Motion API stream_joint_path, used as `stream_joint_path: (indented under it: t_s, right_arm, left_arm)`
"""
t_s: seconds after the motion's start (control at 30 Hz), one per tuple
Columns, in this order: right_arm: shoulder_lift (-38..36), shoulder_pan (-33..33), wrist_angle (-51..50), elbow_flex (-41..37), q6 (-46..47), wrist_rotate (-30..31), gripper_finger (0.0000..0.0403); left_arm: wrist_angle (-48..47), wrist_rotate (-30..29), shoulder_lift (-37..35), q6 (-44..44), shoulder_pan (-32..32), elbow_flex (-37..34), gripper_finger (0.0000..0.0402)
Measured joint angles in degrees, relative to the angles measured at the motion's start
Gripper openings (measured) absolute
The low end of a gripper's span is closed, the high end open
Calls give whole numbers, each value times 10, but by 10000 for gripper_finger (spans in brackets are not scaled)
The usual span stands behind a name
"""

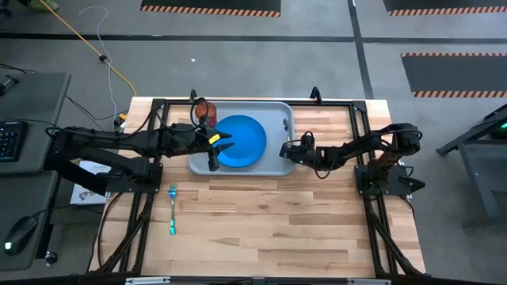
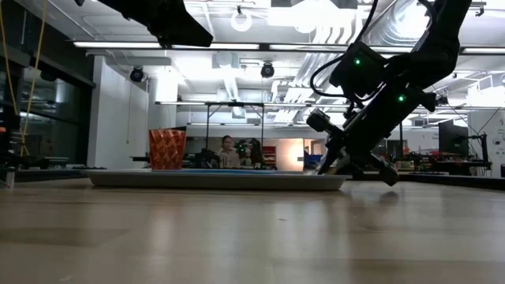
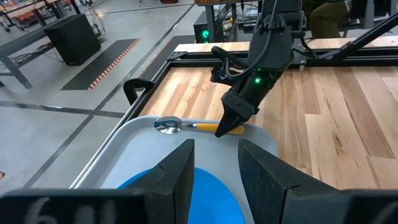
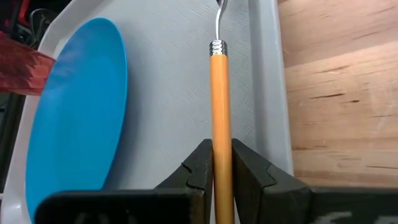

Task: Pick and place plate/cup/fork/spoon on tray
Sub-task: Put the yellow spoon on the gray serving tray to the right of the blue plate

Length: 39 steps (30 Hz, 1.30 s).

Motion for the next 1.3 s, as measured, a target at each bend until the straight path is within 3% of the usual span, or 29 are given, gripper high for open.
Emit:
stream_joint_path:
  t_s: [0.4,0.8,1.0,1.3]
  right_arm:
    - [0,0,-1,0,-12,-4,67]
    - [0,0,-2,-1,-70,3,69]
    - [0,-3,-11,11,-87,-39,69]
    - [1,-6,-28,19,-72,-37,69]
  left_arm:
    - [-5,0,0,0,0,0,115]
    - [-13,0,0,0,0,0,115]
    - [-15,0,0,0,0,0,115]
    - [-15,0,0,0,0,0,115]
